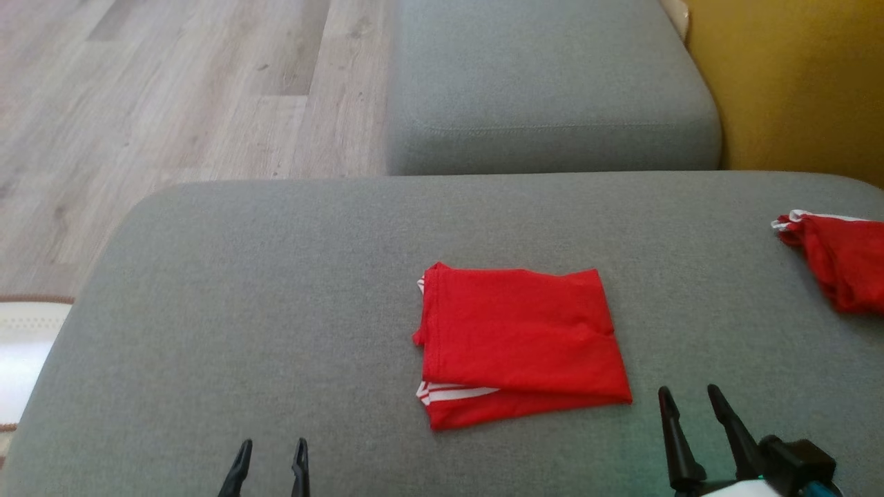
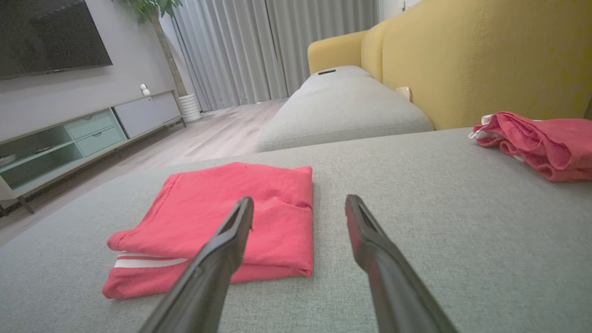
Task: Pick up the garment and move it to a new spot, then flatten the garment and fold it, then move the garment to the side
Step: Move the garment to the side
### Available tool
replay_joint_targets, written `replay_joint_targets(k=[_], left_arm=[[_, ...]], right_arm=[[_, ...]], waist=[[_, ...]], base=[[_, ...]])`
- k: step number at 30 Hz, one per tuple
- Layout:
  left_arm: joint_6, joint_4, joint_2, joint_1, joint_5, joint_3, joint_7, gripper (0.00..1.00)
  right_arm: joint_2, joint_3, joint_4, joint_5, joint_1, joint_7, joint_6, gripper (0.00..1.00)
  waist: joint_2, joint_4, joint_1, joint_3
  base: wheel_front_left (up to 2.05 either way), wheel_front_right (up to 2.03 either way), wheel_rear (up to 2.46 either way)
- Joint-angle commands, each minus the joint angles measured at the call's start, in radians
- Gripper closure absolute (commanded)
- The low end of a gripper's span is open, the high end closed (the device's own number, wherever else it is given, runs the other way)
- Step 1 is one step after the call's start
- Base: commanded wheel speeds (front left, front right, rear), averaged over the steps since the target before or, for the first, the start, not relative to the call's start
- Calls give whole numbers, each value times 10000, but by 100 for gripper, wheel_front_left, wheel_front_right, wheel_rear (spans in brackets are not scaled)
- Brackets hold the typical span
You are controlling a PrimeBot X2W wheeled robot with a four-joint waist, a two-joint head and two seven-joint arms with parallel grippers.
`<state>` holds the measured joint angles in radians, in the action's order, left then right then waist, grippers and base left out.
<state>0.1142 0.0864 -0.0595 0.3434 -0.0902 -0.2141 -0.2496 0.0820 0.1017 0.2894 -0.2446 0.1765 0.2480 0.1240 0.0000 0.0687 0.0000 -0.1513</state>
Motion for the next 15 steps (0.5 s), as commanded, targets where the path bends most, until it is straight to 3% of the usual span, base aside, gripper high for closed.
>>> replay_joint_targets(k=[1, 6, 15], left_arm=[[-11, -297, 93, -649, 99, 247, -122, 0], [-48, -237, 93, -776, 153, 80, -122, 0], [-141, -72, 93, -1239, 147, -496, -122, 0]], right_arm=[[129, 167, -271, 104, -484, 137, 67, 0], [173, 0, 352, -55, -823, 137, 67, 0], [441, 192, 2789, -432, -2928, -360, 67, 0]], waist=[[0, 51, 0, 55], [0, 256, 0, 334], [0, 642, 0, 961]], base=[[0, 0, 0], [0, 0, 0], [0, 0, 0]])
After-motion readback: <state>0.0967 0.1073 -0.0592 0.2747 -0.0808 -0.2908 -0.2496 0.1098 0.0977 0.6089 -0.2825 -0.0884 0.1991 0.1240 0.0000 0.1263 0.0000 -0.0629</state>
